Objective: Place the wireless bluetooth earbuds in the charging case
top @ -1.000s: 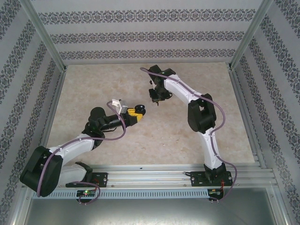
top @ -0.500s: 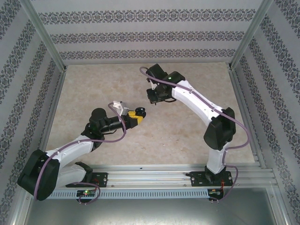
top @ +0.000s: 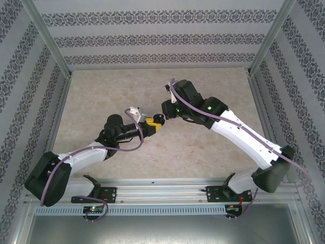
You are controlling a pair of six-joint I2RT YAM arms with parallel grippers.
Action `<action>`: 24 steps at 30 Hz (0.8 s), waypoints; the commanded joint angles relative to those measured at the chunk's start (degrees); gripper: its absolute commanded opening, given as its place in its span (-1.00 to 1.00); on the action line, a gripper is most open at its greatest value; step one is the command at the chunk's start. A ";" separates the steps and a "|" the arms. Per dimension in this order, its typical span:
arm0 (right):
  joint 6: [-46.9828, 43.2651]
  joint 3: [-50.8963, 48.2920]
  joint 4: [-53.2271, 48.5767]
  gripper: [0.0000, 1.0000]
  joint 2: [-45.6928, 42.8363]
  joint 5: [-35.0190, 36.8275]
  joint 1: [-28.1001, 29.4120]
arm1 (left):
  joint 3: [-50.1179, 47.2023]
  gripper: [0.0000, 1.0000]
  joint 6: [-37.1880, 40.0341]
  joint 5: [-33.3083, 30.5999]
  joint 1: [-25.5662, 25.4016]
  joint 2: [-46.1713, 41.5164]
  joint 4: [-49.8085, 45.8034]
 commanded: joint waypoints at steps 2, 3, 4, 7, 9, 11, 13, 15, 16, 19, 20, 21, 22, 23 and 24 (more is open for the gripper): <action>1.52 -5.56 9.85 -0.75 -6.36 0.54 2.20 | 2.73 -1.00 -0.72 -0.76 -1.38 0.57 5.26; 1.71 -6.92 11.54 -0.75 -7.60 0.63 2.76 | 2.89 -1.00 -0.59 -0.82 -1.51 0.51 5.49; 1.84 -8.08 13.08 -0.74 -8.81 0.90 3.31 | 2.85 -1.00 -0.67 -0.75 -1.56 0.54 5.79; 1.80 -11.51 18.10 -0.74 -11.18 0.28 4.71 | 2.57 -1.00 -1.84 -0.35 -1.63 0.38 8.58; 1.96 -13.80 21.28 -0.74 -11.93 -1.22 4.91 | 2.47 -1.00 -3.12 -0.13 -1.60 0.32 10.41; 2.59 -15.48 23.85 -0.74 -12.55 -2.20 4.86 | 2.50 -1.00 -3.48 -0.19 -1.69 0.02 10.78; 3.06 -16.80 26.21 -0.74 -12.92 -2.68 5.06 | 2.65 -1.00 -3.28 -0.45 -1.73 -0.75 10.04; 2.76 -17.30 27.08 -0.75 -13.01 -2.72 5.39 | 2.73 -1.00 -2.66 -0.57 -1.77 -1.63 9.01; 2.28 -17.39 27.15 -0.74 -12.91 -2.75 5.51 | 2.60 -1.00 -2.56 -0.64 -1.78 -2.25 8.53; 0.52 -18.44 28.49 -0.74 -12.58 -3.38 5.50 | 2.06 -1.00 -2.50 -0.66 -1.89 -3.68 8.43; 0.21 -18.82 29.02 -0.75 -12.49 -3.43 5.52 | 1.77 -1.00 -2.74 -0.69 -1.89 -4.11 8.64; -0.27 -19.10 29.32 -0.74 -12.52 -3.69 5.48 | 1.52 -1.00 -2.95 -0.64 -1.97 -4.49 8.64; -0.59 -19.38 29.72 -0.74 -12.55 -3.84 5.52 | 1.21 -1.00 -3.08 -0.56 -2.08 -4.93 8.56; -0.70 -19.62 30.18 -0.75 -12.59 -3.89 5.50 | 0.90 -1.00 -3.22 -0.69 -2.04 -5.47 8.50; -1.07 -19.92 30.68 -0.75 -12.77 -3.90 5.46 | 0.59 -1.00 -3.19 -0.65 -2.12 -5.87 8.32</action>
